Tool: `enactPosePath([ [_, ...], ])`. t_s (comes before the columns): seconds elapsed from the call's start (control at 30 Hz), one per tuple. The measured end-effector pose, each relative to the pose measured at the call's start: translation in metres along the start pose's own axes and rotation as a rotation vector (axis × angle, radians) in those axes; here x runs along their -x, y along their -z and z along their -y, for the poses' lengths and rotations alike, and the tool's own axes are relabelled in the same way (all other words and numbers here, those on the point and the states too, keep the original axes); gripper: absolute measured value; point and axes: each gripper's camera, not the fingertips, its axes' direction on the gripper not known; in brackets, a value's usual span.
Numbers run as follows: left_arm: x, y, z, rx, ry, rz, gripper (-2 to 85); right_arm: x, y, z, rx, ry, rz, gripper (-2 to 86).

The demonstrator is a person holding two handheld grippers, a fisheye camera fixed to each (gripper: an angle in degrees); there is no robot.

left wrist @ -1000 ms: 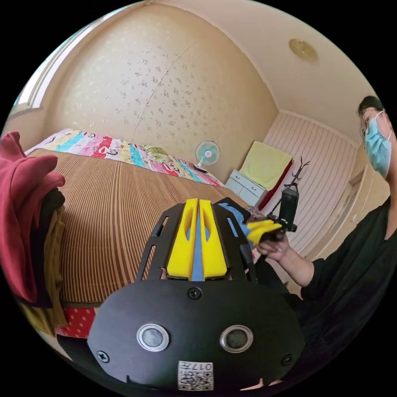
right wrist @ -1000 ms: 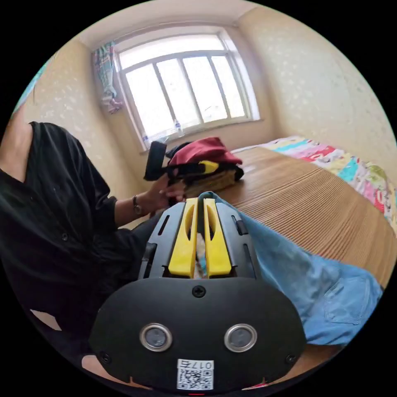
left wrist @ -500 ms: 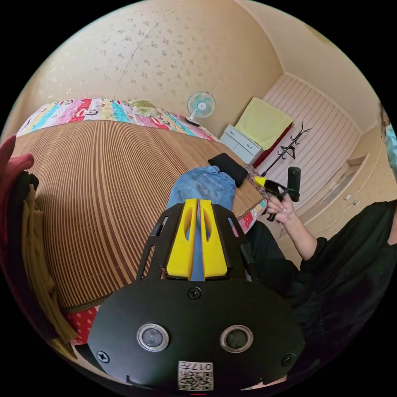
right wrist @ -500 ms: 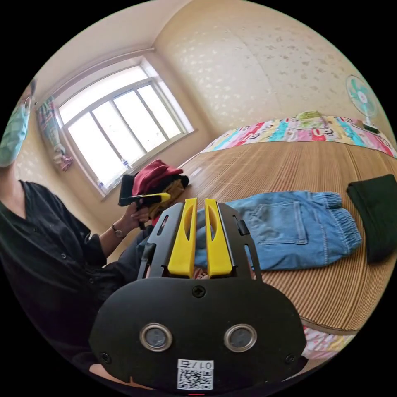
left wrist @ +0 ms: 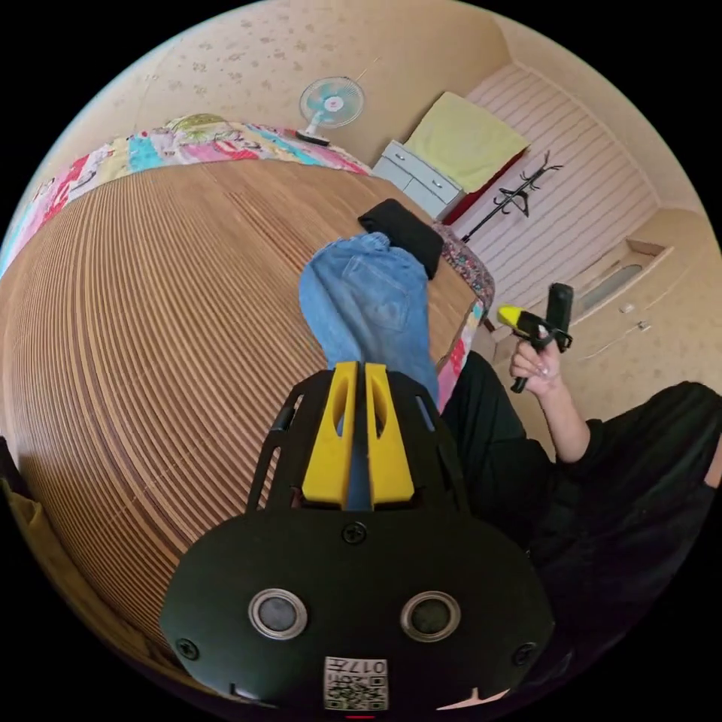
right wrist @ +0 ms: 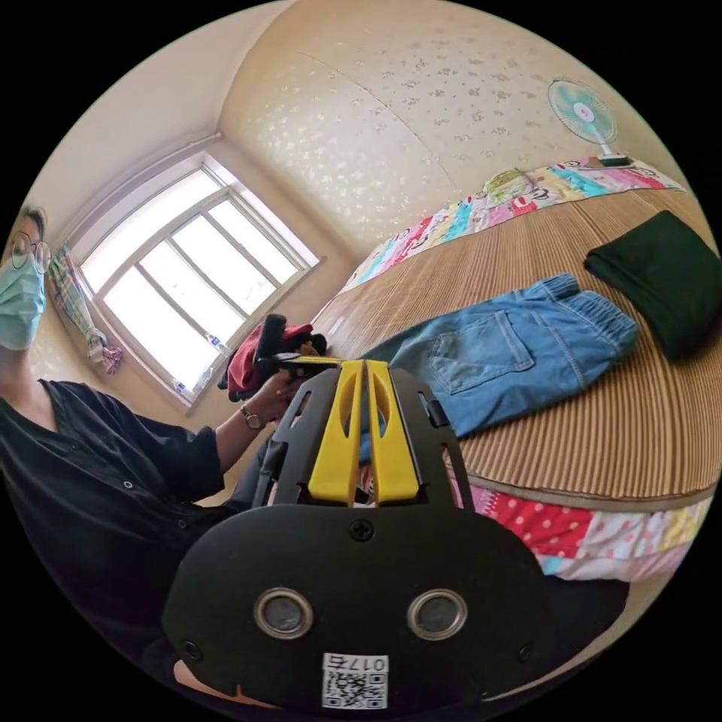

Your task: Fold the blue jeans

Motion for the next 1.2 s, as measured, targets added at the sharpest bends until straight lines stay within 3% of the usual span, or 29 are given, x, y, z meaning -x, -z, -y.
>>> enactPosePath([
  [0.1, -0.078, -0.011, 0.009, -0.001, -0.191, 0.027, -0.6, -0.01, 0.024, 0.012, -0.062, -0.068, -0.123, 8.3],
  [0.23, -0.14, -0.084, 0.009, 0.146, -0.339, -0.022, -1.0, -0.017, 0.002, 0.038, -0.055, -0.134, -0.103, 8.0],
  [0.43, -0.163, -0.125, 0.011, 0.264, -0.449, -0.201, -1.0, -0.048, -0.08, 0.083, 0.068, -0.274, -0.281, 14.2],
  [0.57, -0.16, -0.114, 0.011, 0.285, -0.514, -0.221, -1.0, -0.055, -0.124, 0.108, 0.198, -0.232, -0.381, 15.4],
  [0.63, -0.137, -0.11, 0.011, 0.263, -0.419, -0.234, -1.0, -0.05, -0.16, 0.116, 0.322, -0.145, -0.503, 15.7],
  [0.77, -0.079, -0.086, 0.013, 0.087, -0.214, -0.386, -0.9, -0.039, -0.18, 0.12, 0.383, -0.057, -0.648, 15.4],
  [0.9, 0.0, -0.052, 0.029, -0.073, 0.072, -0.305, 0.1, -0.035, -0.172, 0.12, 0.439, 0.047, -0.731, 8.9],
  [1.07, 0.062, -0.023, 0.048, -0.185, 0.245, -0.311, 4.7, -0.018, -0.061, 0.108, 0.138, 0.076, -0.45, 4.2],
  [1.13, 0.081, -0.021, 0.064, -0.178, 0.295, -0.255, 5.4, -0.034, 0.015, 0.094, -0.044, -0.005, -0.309, 3.9],
  [1.2, 0.093, -0.026, 0.08, -0.162, 0.307, -0.206, 6.4, -0.057, 0.062, 0.08, -0.124, -0.099, -0.298, 3.8],
])
